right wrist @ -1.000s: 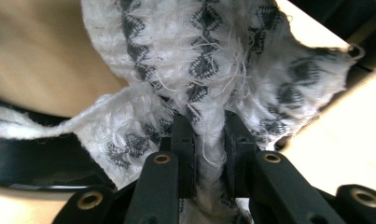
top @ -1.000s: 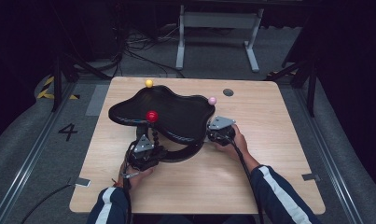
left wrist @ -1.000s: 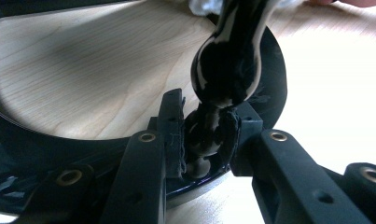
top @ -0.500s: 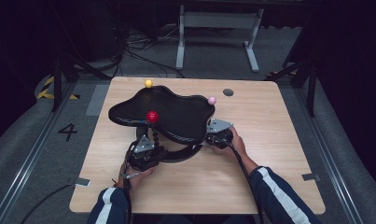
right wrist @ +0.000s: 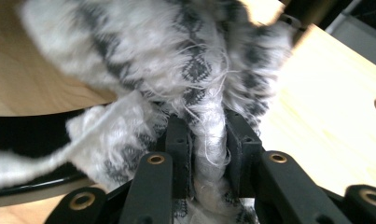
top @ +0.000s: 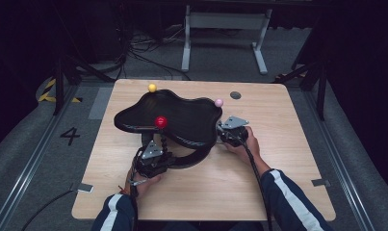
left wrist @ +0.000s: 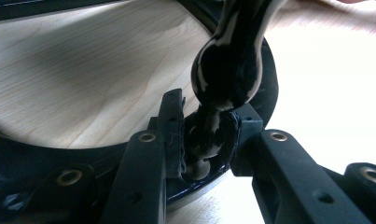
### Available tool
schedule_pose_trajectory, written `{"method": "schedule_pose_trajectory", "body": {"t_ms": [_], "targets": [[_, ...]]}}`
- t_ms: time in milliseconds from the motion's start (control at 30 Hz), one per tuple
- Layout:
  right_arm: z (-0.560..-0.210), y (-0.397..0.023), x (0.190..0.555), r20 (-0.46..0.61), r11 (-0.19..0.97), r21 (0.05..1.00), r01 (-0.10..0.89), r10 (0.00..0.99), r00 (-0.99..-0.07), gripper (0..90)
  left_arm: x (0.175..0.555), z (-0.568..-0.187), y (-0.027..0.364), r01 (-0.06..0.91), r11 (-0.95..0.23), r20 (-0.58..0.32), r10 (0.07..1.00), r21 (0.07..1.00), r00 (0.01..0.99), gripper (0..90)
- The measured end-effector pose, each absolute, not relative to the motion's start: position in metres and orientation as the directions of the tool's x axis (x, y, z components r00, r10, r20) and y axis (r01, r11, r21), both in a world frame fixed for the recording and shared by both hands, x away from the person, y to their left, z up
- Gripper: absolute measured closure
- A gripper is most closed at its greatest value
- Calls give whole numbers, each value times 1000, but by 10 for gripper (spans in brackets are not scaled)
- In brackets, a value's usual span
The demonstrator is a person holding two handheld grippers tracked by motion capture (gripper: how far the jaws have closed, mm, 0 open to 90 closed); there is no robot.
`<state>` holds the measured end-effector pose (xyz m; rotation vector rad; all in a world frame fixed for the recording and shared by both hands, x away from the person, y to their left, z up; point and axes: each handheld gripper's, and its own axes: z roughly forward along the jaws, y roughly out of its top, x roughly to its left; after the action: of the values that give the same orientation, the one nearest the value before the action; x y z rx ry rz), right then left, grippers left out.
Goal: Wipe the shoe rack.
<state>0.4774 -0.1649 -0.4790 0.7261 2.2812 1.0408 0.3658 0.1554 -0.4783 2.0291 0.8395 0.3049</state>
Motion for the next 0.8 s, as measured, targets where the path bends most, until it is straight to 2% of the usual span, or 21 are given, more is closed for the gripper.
{"method": "schedule_pose_trajectory", "body": {"t_ms": [233, 333, 800], "targets": [[-466, -182, 479, -224, 479, 850, 222, 709, -669, 765, 363, -478, 151, 456, -370, -110, 667, 810, 737, 721], [-465, -183, 479, -240, 490, 844, 219, 710, -662, 765, 362, -477, 148, 450, -385, -106, 654, 805, 749, 721], [-477, -158, 469, -191, 564, 801, 200, 558, -808, 766, 361, -478, 146, 449, -380, -113, 649, 809, 752, 720]]}}
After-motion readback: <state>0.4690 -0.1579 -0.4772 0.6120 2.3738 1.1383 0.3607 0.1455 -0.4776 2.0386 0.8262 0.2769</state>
